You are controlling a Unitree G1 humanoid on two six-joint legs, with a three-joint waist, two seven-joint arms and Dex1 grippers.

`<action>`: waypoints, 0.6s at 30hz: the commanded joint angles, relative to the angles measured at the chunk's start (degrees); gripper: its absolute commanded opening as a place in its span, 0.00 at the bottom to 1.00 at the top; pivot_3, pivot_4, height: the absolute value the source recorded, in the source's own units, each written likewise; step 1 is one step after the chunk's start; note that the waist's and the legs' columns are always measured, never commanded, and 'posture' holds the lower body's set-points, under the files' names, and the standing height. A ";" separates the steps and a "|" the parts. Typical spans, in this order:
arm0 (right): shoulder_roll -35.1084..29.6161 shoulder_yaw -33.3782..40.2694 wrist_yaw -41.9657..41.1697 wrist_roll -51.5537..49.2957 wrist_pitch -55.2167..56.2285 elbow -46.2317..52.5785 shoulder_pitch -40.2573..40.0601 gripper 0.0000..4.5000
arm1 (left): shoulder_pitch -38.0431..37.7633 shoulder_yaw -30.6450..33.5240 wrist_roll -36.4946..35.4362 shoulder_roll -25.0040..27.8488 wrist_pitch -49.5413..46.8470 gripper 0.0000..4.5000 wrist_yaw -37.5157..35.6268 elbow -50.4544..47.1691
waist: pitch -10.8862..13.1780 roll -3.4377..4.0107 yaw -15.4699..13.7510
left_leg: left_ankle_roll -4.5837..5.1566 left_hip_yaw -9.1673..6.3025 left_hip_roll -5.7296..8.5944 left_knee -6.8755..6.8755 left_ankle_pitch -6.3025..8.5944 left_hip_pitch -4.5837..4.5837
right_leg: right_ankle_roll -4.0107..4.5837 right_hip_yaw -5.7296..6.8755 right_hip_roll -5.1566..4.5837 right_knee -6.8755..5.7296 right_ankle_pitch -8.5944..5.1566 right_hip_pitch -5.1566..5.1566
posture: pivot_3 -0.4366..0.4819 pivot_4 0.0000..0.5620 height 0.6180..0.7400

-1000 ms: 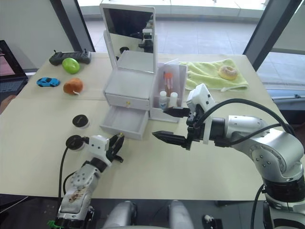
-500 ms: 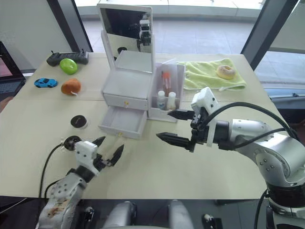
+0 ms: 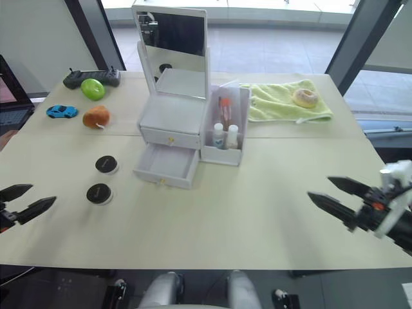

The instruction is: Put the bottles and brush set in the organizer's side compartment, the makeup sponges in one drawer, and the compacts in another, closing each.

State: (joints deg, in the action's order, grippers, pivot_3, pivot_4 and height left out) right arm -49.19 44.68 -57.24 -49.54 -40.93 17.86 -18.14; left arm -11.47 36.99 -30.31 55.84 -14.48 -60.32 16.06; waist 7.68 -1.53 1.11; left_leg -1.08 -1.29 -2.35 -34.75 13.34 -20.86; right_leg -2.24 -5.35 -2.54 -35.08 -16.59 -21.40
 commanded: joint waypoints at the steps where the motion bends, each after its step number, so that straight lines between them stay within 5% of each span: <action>1: 0.16 9.52 -4.10 -0.07 2.81 -4.43 -3.56 1.00 | 2.77 3.55 1.43 4.09 3.43 0.99 -1.62 8.93 | 0.00 -0.03 -0.04 | 0.00 0.02 -0.08 0.03 0.00 -0.01 | 0.00 0.02 0.04 0.01 0.00 -0.02 | 0.48 0.27 1.00; 10: 2.10 12.38 -4.38 0.31 4.43 -7.44 -5.74 1.00 | 6.66 2.67 2.54 5.50 3.44 0.99 -1.84 9.28 | 0.02 -0.04 0.01 | -0.07 0.42 -0.53 0.26 0.04 -0.15 | 0.07 -0.03 0.02 -0.06 0.02 0.02 | 0.48 0.27 1.00; 18: 1.24 3.79 -0.26 -4.68 -0.72 6.88 -2.57 1.00 | 7.00 0.13 2.36 0.63 2.47 0.99 0.16 2.69 | -0.14 0.24 0.19 | -0.02 0.76 -0.50 0.35 0.01 -0.14 | 0.07 -0.13 0.04 -0.14 0.05 0.03 | 0.48 0.27 1.00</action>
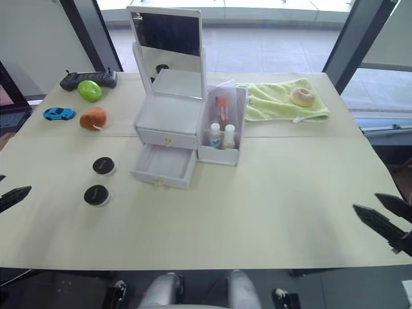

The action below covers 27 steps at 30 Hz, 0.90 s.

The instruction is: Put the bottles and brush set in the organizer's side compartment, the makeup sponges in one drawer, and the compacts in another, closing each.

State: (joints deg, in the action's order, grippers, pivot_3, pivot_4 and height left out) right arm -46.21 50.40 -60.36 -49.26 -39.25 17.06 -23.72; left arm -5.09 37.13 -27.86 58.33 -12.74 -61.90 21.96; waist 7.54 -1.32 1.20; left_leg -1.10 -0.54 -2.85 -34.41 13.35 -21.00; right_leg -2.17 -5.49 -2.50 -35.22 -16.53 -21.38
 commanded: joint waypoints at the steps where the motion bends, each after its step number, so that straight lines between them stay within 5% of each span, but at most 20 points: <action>1: -1.98 -3.84 4.79 -6.77 -3.35 9.86 5.41 1.00 | 0.98 -0.50 0.20 -3.67 0.91 0.99 4.04 -5.41 | 0.00 0.04 0.27 | 0.00 0.04 0.00 0.00 0.00 0.01 | -0.01 -0.01 0.02 -0.01 0.00 -0.01 | 0.48 0.27 1.00; 11: 1.11 -32.25 23.06 -9.69 -9.52 16.08 36.23 1.00 | -5.98 -3.65 -5.26 -22.70 -9.01 0.99 19.79 -31.85 | -0.07 -0.53 0.57 | 0.01 0.03 -0.01 -0.26 -0.01 -0.11 | -0.15 0.00 0.05 0.02 0.66 0.00 | 0.48 0.27 1.00; 19: 1.55 -48.04 21.62 -4.24 -12.06 14.45 52.04 1.00 | -5.83 -7.06 -3.71 -24.97 -10.18 0.99 22.26 -32.30 | -0.14 -0.47 -0.09 | 0.04 -0.01 0.03 -0.44 -0.03 -0.15 | -0.04 0.05 0.11 -0.03 0.80 -0.41 | 0.48 0.27 1.00; 27: 0.71 -52.61 18.82 -0.73 -12.69 14.32 55.76 1.00 | -2.64 -10.74 0.16 -26.42 -5.79 0.99 23.58 -26.34 | -0.18 -0.53 -0.16 | 0.05 0.03 0.01 -0.43 -0.03 -0.17 | 0.10 0.06 0.11 -0.05 0.89 -0.51 | 0.48 0.27 1.00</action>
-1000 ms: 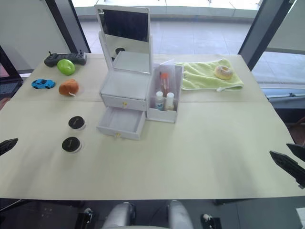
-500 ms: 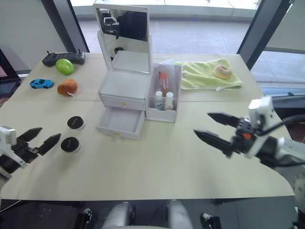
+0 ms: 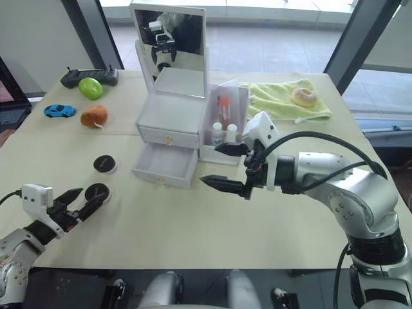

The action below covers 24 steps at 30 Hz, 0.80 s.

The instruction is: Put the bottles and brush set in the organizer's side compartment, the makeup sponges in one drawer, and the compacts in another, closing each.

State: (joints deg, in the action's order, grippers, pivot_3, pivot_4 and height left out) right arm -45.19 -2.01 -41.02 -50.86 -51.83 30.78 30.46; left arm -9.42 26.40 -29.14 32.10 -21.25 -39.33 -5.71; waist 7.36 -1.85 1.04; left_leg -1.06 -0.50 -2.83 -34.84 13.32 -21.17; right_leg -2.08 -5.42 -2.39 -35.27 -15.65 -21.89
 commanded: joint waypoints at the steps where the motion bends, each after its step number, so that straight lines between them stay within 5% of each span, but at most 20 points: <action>1: -0.14 -0.43 -0.61 1.15 -0.24 0.60 1.81 1.00 | 2.42 -0.47 2.09 -0.19 3.26 0.99 1.34 2.19 | -0.01 0.01 0.00 | 0.00 0.00 0.00 0.01 0.00 0.01 | 0.00 0.00 0.01 -0.01 0.00 0.00 | 0.48 0.27 1.00; 15: 0.84 -0.14 0.24 2.10 -1.31 1.42 1.07 1.00 | 4.54 -2.74 5.21 1.38 5.63 0.99 0.38 6.10 | -0.03 -0.01 0.03 | 0.00 0.00 -0.01 0.00 0.00 0.00 | 0.00 -0.01 0.03 -0.06 0.01 -0.03 | 0.48 0.27 1.00; 21: 1.28 -0.13 0.66 2.13 -1.41 1.56 0.80 1.00 | 4.81 -2.67 5.22 1.59 5.69 0.65 0.15 6.27 | -0.03 -0.02 0.03 | 0.00 0.00 -0.01 -0.01 0.00 0.00 | 0.00 -0.01 0.03 -0.07 0.01 -0.03 | 0.48 0.27 1.00; 24: 1.38 -0.04 0.81 2.01 -1.41 1.71 0.58 1.00 | 5.01 -2.56 4.63 1.52 5.53 0.65 0.00 5.92 | -0.03 -0.01 0.05 | 0.00 0.00 -0.01 -0.01 0.00 0.00 | 0.01 -0.01 0.03 -0.07 0.01 -0.03 | 0.48 0.27 1.00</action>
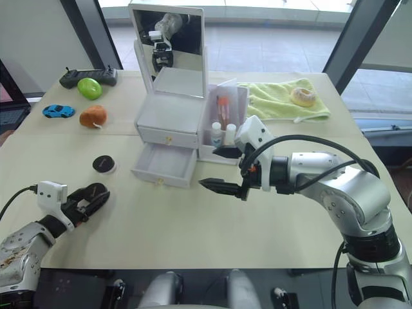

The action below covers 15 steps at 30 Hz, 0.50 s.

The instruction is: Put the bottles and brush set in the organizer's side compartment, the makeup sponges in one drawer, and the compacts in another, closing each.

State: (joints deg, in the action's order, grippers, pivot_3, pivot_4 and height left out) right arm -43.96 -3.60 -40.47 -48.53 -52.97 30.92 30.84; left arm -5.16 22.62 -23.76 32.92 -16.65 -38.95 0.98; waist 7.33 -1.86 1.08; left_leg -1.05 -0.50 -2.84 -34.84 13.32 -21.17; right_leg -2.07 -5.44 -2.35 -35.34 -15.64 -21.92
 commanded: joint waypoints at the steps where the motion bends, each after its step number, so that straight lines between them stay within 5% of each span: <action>1: 0.20 1.55 0.35 -0.32 -0.29 1.60 0.18 1.00 | 0.93 1.39 -1.25 0.67 0.72 0.65 -0.54 -0.95 | 0.00 0.00 0.01 | 0.00 0.00 0.00 0.00 0.00 0.00 | 0.00 0.00 0.00 0.00 0.00 0.00 | 0.48 0.27 1.00; 8: 0.20 2.58 2.39 -0.94 -0.97 2.96 -0.98 1.00 | 9.59 1.02 -6.98 2.74 -2.67 0.65 -3.12 -3.97 | -0.02 -0.05 -0.23 | 0.00 -0.02 0.01 -0.05 0.00 -0.04 | 0.00 0.03 0.00 -0.02 0.00 0.00 | 0.48 0.27 1.00; 15: 1.49 3.55 6.07 -1.39 -2.14 5.61 -3.02 1.00 | 23.03 -9.33 -5.37 3.86 -5.17 0.65 -10.73 0.82 | -0.09 0.03 -0.10 | 0.00 -0.02 0.08 -0.07 0.00 -0.05 | -0.03 -0.01 0.04 -0.06 0.00 -0.01 | 0.48 0.27 1.00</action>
State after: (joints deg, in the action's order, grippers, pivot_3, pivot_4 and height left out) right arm -42.91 -1.73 -35.48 -48.71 -54.93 34.21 27.77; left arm 16.09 14.80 -29.43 36.67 -21.81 -47.84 1.02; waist 7.24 -1.84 0.98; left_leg -1.05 -0.53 -2.76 -34.92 13.31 -21.22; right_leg -2.10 -5.46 -2.28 -35.45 -15.64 -21.92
